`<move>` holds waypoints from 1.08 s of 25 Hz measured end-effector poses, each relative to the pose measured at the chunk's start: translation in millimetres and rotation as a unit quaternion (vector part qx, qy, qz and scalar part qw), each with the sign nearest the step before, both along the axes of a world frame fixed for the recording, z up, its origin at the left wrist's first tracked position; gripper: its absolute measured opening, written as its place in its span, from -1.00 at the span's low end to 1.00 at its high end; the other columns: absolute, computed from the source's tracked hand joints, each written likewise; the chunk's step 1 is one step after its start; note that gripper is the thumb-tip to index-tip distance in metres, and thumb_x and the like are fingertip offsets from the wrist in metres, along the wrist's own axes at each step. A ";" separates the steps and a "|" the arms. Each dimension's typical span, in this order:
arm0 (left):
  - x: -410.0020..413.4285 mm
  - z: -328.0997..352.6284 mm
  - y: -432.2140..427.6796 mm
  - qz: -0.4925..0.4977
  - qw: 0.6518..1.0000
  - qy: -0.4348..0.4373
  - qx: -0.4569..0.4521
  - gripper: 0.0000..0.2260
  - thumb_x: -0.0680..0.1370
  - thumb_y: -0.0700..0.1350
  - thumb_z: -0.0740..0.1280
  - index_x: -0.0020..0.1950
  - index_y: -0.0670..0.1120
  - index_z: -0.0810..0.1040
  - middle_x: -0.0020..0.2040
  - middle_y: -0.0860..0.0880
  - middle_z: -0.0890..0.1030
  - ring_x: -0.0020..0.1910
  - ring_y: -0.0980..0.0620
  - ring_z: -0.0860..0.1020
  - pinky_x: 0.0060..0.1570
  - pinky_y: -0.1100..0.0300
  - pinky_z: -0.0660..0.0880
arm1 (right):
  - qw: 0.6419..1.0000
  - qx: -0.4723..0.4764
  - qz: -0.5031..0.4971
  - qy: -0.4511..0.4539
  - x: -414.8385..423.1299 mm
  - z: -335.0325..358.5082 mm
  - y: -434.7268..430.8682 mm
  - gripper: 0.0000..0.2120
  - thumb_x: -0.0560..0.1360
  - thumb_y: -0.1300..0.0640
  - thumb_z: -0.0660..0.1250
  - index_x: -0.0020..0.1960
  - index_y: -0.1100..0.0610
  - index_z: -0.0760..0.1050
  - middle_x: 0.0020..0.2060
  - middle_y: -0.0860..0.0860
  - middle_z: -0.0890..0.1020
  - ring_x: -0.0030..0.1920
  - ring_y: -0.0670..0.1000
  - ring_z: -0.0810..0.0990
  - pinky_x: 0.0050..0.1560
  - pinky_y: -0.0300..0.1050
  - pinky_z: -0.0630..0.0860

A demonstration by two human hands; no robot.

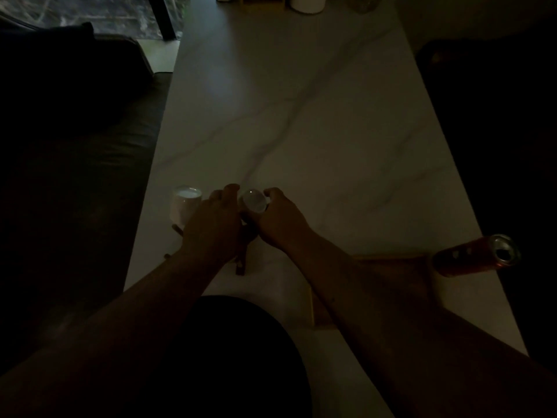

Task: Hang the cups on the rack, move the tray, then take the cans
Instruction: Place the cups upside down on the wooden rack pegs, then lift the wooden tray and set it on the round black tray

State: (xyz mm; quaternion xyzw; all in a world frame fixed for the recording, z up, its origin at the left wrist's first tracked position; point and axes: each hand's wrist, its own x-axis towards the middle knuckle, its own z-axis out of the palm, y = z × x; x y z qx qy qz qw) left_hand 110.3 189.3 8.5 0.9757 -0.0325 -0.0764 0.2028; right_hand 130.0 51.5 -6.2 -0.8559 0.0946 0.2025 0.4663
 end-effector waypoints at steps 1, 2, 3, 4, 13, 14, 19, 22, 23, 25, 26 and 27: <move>-0.6 -0.9 -0.8 -0.004 1.000 0.005 0.002 -0.21 0.40 0.09 0.52 0.52 -0.14 0.30 0.35 -0.24 0.51 0.25 -0.28 0.54 0.09 -0.07 0.49 | 1.000 0.000 0.004 0.007 0.9 0.2 -2.0 -0.19 0.51 -0.29 0.39 0.56 0.16 0.26 0.44 0.21 0.51 0.39 0.21 0.54 0.34 0.06 0.51; -2.0 -1.6 -1.6 -0.011 1.000 0.006 0.007 -0.21 0.40 0.12 0.52 0.52 -0.14 0.30 0.36 -0.23 0.51 0.27 -0.27 0.53 0.12 -0.08 0.49 | 1.000 0.003 0.007 0.012 2.0 0.3 -3.3 -0.19 0.53 -0.29 0.38 0.58 0.15 0.24 0.47 0.21 0.48 0.41 0.21 0.52 0.34 0.04 0.49; -3.6 -1.9 -3.2 -0.020 1.000 0.004 0.017 -0.20 0.40 0.14 0.52 0.53 -0.13 0.30 0.39 -0.22 0.49 0.30 -0.27 0.51 0.17 -0.10 0.49 | 1.000 0.007 0.010 0.013 2.5 0.6 -5.6 -0.20 0.54 -0.28 0.36 0.59 0.14 0.22 0.49 0.22 0.46 0.43 0.21 0.50 0.34 0.02 0.46; -5.1 -2.0 -4.6 -0.030 0.999 -0.003 0.033 -0.19 0.41 0.16 0.50 0.54 -0.13 0.30 0.43 -0.20 0.46 0.35 -0.26 0.48 0.23 -0.13 0.48 | 1.000 0.009 0.016 0.009 2.4 1.0 -8.2 -0.21 0.56 -0.27 0.35 0.60 0.13 0.21 0.51 0.22 0.44 0.45 0.21 0.48 0.34 0.01 0.45; -31.6 -1.9 -42.0 -0.108 0.977 -0.072 0.168 -0.12 0.39 0.39 0.30 0.60 0.02 0.15 0.65 -0.14 0.16 0.60 -0.24 0.15 0.53 -0.25 0.17 | 0.948 -0.268 0.141 -0.104 -66.3 -2.5 -106.1 -0.10 0.50 -0.48 0.03 0.67 -0.06 -0.17 0.69 0.11 -0.01 0.67 0.26 -0.12 0.63 0.31 -0.07; -36.5 -3.4 -50.1 -0.112 0.977 -0.071 0.169 -0.11 0.39 0.40 0.31 0.60 0.02 0.16 0.65 -0.13 0.14 0.60 -0.24 0.13 0.53 -0.25 0.16 | 0.941 -0.287 0.149 -0.103 -75.2 -3.9 -119.4 -0.09 0.48 -0.50 0.01 0.66 -0.10 -0.21 0.69 0.09 -0.06 0.67 0.25 -0.18 0.63 0.32 -0.13; -61.0 -16.2 -89.6 -0.128 0.980 -0.047 0.144 -0.10 0.37 0.40 0.33 0.60 0.01 0.20 0.65 -0.13 0.15 0.60 -0.25 0.16 0.48 -0.30 0.20 | 0.904 -0.361 0.197 -0.113 -113.0 -9.9 -172.8 -0.06 0.49 -0.50 0.09 0.67 -0.11 -0.20 0.70 0.10 -0.09 0.67 0.28 -0.17 0.62 0.36 -0.14; -73.4 -24.1 -110.6 -0.126 0.983 -0.027 0.128 -0.09 0.38 0.37 0.39 0.61 0.01 0.21 0.65 -0.12 0.15 0.60 -0.24 0.17 0.50 -0.28 0.18 | 0.911 -0.355 0.187 -0.091 -132.0 -8.6 -192.3 -0.08 0.49 -0.45 0.16 0.67 -0.14 -0.17 0.70 0.06 -0.05 0.68 0.23 -0.14 0.62 0.32 -0.11; -78.1 -26.1 -119.4 -0.121 0.985 -0.016 0.122 -0.10 0.38 0.36 0.40 0.61 0.02 0.19 0.66 -0.12 0.13 0.60 -0.23 0.16 0.50 -0.25 0.18 | 0.916 -0.352 0.176 -0.079 -140.8 -7.9 -201.0 -0.09 0.49 -0.44 0.18 0.67 -0.15 -0.16 0.70 0.04 -0.04 0.68 0.21 -0.13 0.62 0.31 -0.11; -89.2 -31.8 -131.0 -0.107 0.987 -0.002 0.116 -0.15 0.42 0.31 0.38 0.61 0.01 0.19 0.66 -0.12 0.13 0.60 -0.22 0.16 0.51 -0.21 0.20 | 0.915 -0.360 0.172 -0.052 -155.8 -6.3 -217.0 -0.10 0.49 -0.42 0.20 0.67 -0.13 -0.10 0.69 0.05 0.01 0.68 0.23 -0.04 0.63 0.32 -0.09; -95.1 -35.7 -135.5 -0.104 0.988 0.003 0.118 -0.18 0.45 0.29 0.36 0.62 0.01 0.18 0.66 -0.12 0.12 0.60 -0.22 0.16 0.51 -0.20 0.20 | 0.909 -0.373 0.175 -0.062 -162.3 -5.6 -224.3 -0.12 0.49 -0.39 0.21 0.67 -0.07 -0.01 0.67 0.10 0.11 0.65 0.28 0.08 0.62 0.35 -0.01; -101.1 -40.5 -137.9 -0.103 0.987 0.011 0.123 -0.20 0.47 0.27 0.35 0.62 0.00 0.17 0.66 -0.13 0.10 0.61 -0.22 0.15 0.51 -0.20 0.19 | 0.895 -0.397 0.187 -0.081 -168.2 -6.2 -231.2 -0.18 0.51 -0.34 0.20 0.64 0.02 0.13 0.61 0.17 0.26 0.58 0.35 0.24 0.57 0.40 0.15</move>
